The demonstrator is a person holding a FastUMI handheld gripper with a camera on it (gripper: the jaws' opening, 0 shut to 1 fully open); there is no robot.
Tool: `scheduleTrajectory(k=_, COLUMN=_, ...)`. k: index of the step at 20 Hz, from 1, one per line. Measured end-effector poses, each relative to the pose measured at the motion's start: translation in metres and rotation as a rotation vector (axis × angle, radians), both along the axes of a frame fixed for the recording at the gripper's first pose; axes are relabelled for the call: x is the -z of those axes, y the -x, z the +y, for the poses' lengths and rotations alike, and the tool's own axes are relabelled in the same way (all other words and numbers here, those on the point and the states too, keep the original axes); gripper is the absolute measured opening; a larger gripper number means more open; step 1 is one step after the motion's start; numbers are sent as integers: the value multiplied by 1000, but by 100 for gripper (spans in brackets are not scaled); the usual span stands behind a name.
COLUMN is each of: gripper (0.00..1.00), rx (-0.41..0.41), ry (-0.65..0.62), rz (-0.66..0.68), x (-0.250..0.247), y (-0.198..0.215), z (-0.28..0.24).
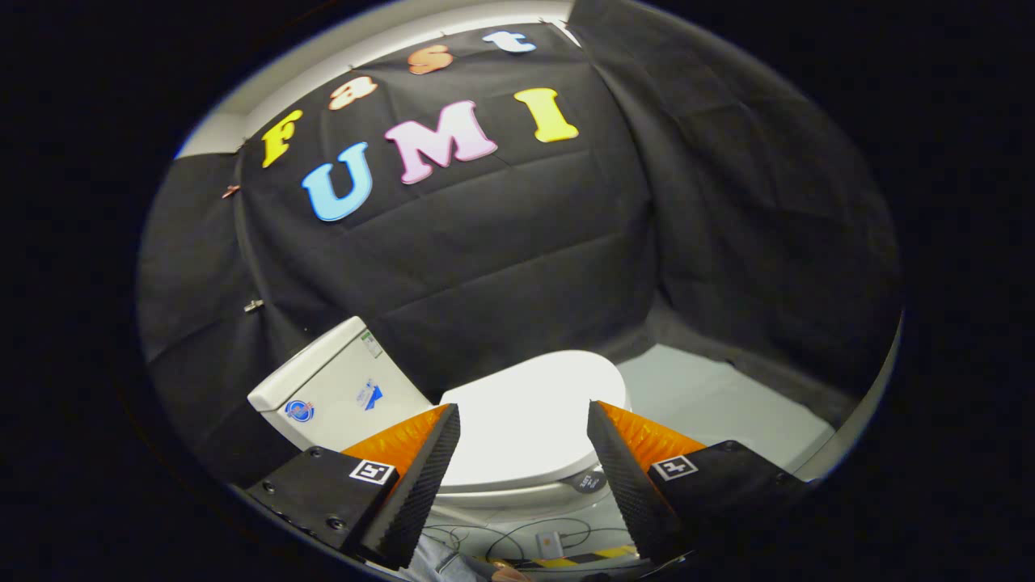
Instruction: Open the toilet lid.
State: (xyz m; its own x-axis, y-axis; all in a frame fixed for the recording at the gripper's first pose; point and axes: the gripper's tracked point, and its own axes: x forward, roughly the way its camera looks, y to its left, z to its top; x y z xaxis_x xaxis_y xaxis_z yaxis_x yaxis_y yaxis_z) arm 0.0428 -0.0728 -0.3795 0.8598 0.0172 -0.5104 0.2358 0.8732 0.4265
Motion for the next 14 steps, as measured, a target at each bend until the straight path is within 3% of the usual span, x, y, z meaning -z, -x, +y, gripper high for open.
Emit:
scheduleTrajectory(k=8, gripper=96, rx=109, ry=-232, rz=197, x=122, y=19, z=-8)
scheduleTrajectory(k=13, gripper=86, rx=147, ry=-371, rz=294, x=174, y=6, z=1)
scheduleTrajectory(k=14, gripper=75, rx=154, ry=-388, rz=314, x=184, y=6, z=1)
